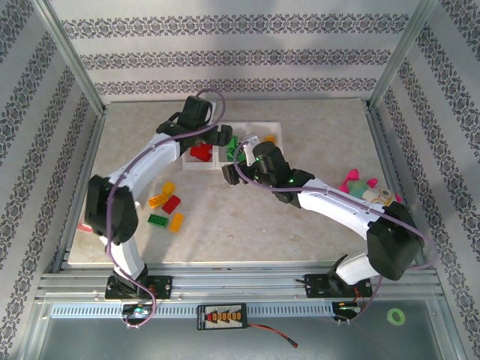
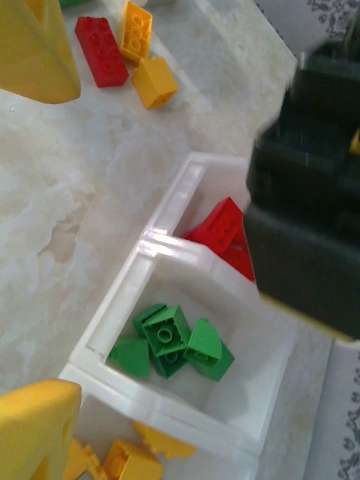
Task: Sort the legos into containers by color
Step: Place the lego in the container, then pick up the lego from the middle-left of the table.
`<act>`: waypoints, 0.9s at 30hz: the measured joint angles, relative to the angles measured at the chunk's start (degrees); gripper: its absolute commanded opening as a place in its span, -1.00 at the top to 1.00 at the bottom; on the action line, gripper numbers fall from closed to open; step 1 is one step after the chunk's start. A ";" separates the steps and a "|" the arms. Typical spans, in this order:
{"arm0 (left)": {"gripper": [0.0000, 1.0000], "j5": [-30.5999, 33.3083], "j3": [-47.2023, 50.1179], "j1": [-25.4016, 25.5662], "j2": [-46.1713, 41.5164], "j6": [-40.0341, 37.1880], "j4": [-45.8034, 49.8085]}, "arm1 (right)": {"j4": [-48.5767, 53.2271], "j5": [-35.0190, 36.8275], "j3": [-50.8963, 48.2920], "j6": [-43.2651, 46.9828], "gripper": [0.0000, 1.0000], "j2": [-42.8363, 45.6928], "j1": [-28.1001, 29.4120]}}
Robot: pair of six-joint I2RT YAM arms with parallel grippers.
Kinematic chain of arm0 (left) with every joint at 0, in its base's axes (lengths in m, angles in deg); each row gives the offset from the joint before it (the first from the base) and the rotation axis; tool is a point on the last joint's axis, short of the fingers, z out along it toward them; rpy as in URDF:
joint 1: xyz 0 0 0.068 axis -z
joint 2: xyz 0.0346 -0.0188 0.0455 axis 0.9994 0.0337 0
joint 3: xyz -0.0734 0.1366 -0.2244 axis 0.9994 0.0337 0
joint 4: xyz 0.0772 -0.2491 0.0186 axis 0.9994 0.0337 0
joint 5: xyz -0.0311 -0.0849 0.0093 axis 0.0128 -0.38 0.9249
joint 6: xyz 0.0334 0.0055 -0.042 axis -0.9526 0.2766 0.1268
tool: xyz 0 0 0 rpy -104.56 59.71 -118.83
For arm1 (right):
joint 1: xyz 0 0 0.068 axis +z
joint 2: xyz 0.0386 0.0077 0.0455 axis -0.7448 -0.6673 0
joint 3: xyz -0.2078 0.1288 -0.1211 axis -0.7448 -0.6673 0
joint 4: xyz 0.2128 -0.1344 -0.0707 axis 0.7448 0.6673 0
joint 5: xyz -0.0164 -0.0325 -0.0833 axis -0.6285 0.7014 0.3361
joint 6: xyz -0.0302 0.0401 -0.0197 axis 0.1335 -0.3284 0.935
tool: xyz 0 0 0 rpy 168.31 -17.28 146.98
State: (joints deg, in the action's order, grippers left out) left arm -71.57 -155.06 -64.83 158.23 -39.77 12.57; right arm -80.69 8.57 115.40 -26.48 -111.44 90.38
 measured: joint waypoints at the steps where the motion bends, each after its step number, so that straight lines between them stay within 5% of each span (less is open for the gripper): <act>1: -0.99 1.11 3.02 0.00 -2.71 0.02 -0.57 | -0.02 -0.44 0.39 0.04 -0.89 -0.48 0.11; 14: -0.99 6.49 28.39 -2.75 -20.02 1.42 8.57 | 0.00 -6.86 4.81 3.85 -0.90 -4.61 3.06; 22: -0.57 6.43 31.15 -7.76 -18.93 1.27 11.47 | 0.26 -9.18 8.20 5.84 -0.91 -8.98 6.08; 27: -0.49 5.84 31.12 -10.47 -13.38 1.09 11.39 | 0.66 -9.53 8.96 6.16 -0.91 -9.57 6.73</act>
State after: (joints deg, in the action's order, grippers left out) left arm -65.74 -123.94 -75.29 144.85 -38.68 23.96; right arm -80.03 -0.96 124.36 -20.31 -121.01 97.11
